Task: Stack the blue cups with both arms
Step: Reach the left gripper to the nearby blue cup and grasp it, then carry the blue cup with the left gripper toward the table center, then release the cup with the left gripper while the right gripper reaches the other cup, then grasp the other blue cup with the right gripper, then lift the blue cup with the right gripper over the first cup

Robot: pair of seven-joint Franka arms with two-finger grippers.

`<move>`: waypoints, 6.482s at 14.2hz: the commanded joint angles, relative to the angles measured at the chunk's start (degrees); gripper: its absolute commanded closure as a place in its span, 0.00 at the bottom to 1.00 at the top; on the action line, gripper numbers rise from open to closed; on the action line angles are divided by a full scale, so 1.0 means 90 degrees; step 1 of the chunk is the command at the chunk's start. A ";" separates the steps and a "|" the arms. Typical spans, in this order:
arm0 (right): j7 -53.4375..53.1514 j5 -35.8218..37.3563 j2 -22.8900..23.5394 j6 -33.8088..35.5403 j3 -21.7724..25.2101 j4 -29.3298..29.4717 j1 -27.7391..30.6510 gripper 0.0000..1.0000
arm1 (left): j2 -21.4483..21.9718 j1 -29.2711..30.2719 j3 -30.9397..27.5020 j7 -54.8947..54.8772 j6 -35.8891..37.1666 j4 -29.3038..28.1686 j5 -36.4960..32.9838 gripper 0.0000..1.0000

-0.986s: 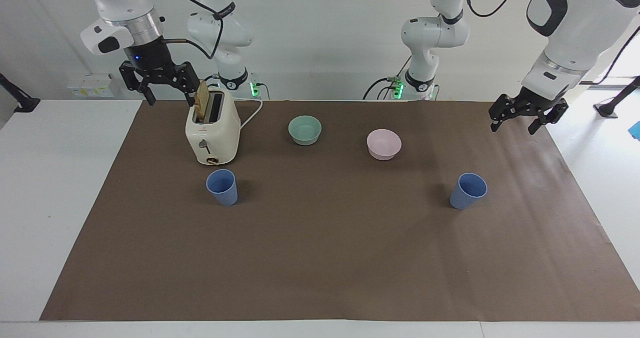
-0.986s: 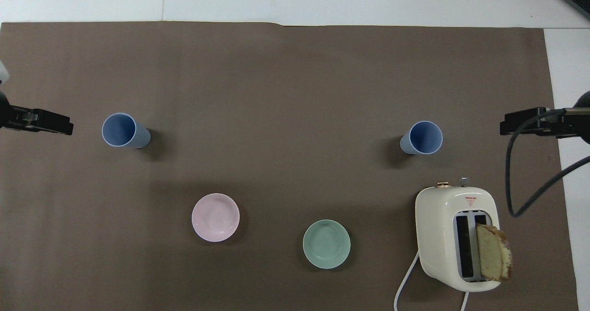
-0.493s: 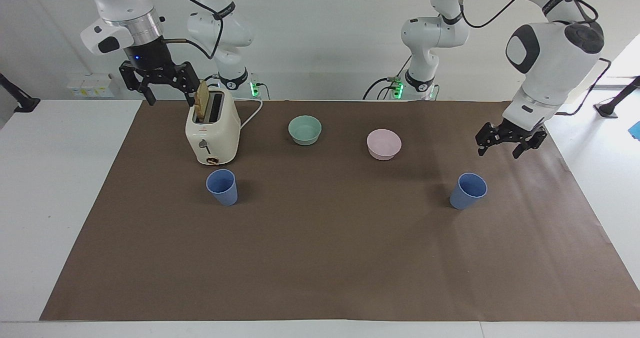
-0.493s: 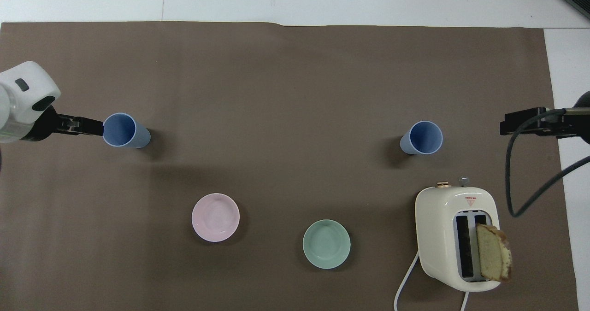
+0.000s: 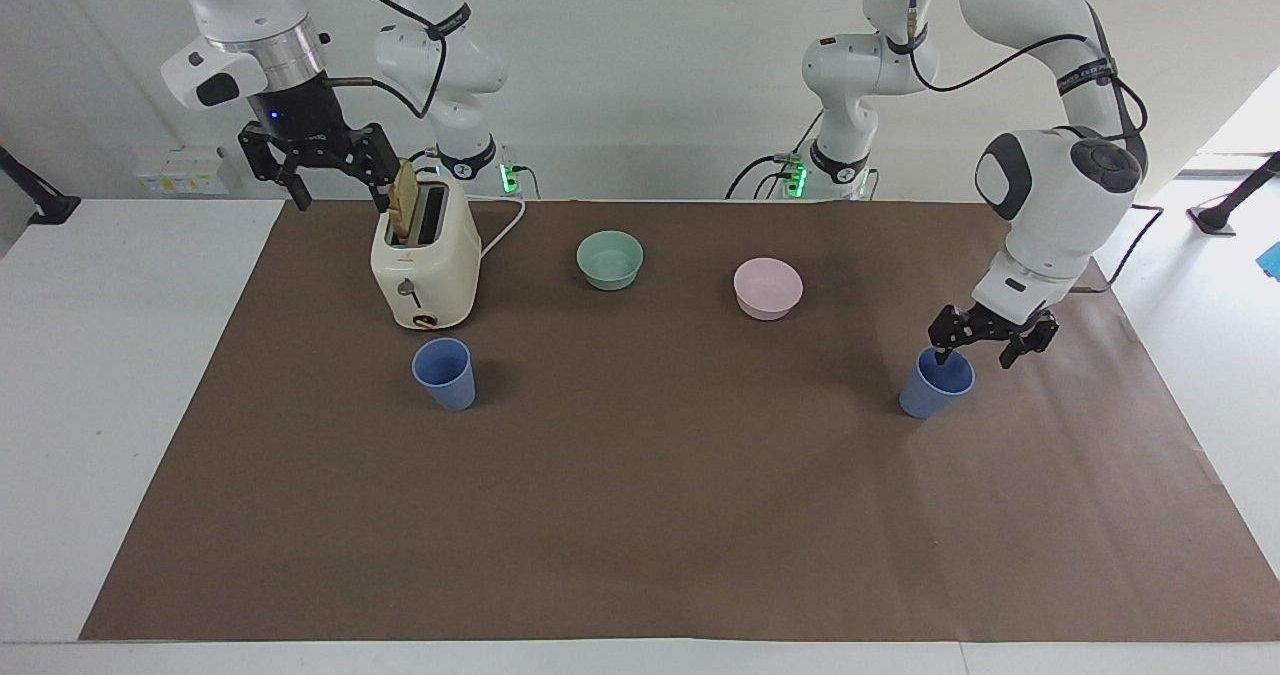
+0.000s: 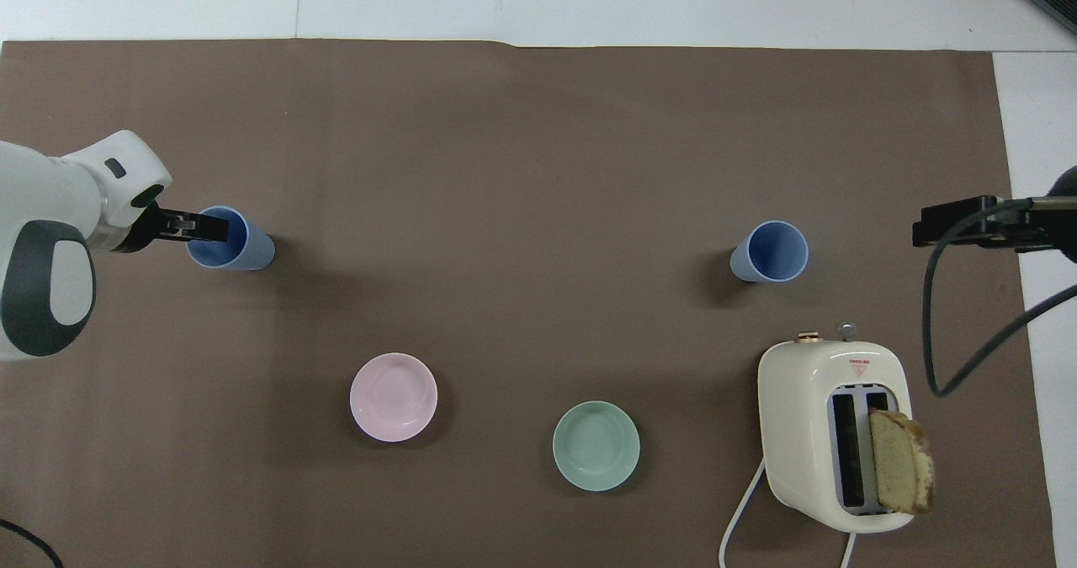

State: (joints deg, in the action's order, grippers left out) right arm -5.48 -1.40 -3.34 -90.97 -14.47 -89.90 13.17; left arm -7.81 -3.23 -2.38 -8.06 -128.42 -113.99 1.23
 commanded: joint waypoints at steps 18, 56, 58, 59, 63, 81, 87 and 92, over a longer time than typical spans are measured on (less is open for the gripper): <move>-0.0085 0.0019 -0.0039 0.0088 -0.0042 0.0018 0.0080 0.00 | -0.0099 -0.0361 0.0079 0.0143 -0.0399 -0.0001 0.0079 1.00; 0.0305 0.0029 0.0428 -0.1844 -0.0023 -0.1827 0.0382 0.00 | 0.0926 -0.0433 0.0001 0.0544 0.2755 0.1679 0.0157 0.00; 0.0296 0.0077 0.0818 -0.2272 -0.0023 -0.1953 0.0353 0.00 | 0.0927 -0.0364 0.0001 0.0534 0.2755 0.1747 0.0186 0.00; 0.0296 0.0087 0.0955 -0.2555 -0.0023 -0.2061 0.0334 0.00 | 0.0917 -0.0354 0.0011 0.0534 0.2804 0.1864 0.0186 0.00; 0.0267 0.0087 0.1492 -0.3075 -0.0023 -0.2130 0.0119 0.00 | 0.0927 -0.0344 0.0001 0.0534 0.3097 0.1972 0.0196 0.00; 0.0442 0.0156 0.1953 -0.3148 -0.0052 -0.1742 -0.0291 1.00 | 0.0888 -0.0305 -0.0019 0.0593 0.3351 0.2177 0.0196 0.00; -0.0405 0.0146 0.1963 -0.1612 -0.0101 -0.0257 -0.0905 1.00 | 0.0926 -0.0315 -0.0028 0.0544 0.3478 0.2138 0.0176 0.00; -0.0903 0.0175 0.2060 -0.1455 -0.0101 0.0368 -0.1813 1.00 | 0.0936 -0.0315 -0.0028 0.0554 0.3478 0.2109 0.0176 0.00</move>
State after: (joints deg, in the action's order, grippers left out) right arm -10.83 -0.73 13.74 -105.44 -15.30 -89.96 -0.87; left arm 1.20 -6.94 -2.96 -2.43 -98.66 -96.26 2.17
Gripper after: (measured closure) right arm 0.956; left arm 0.000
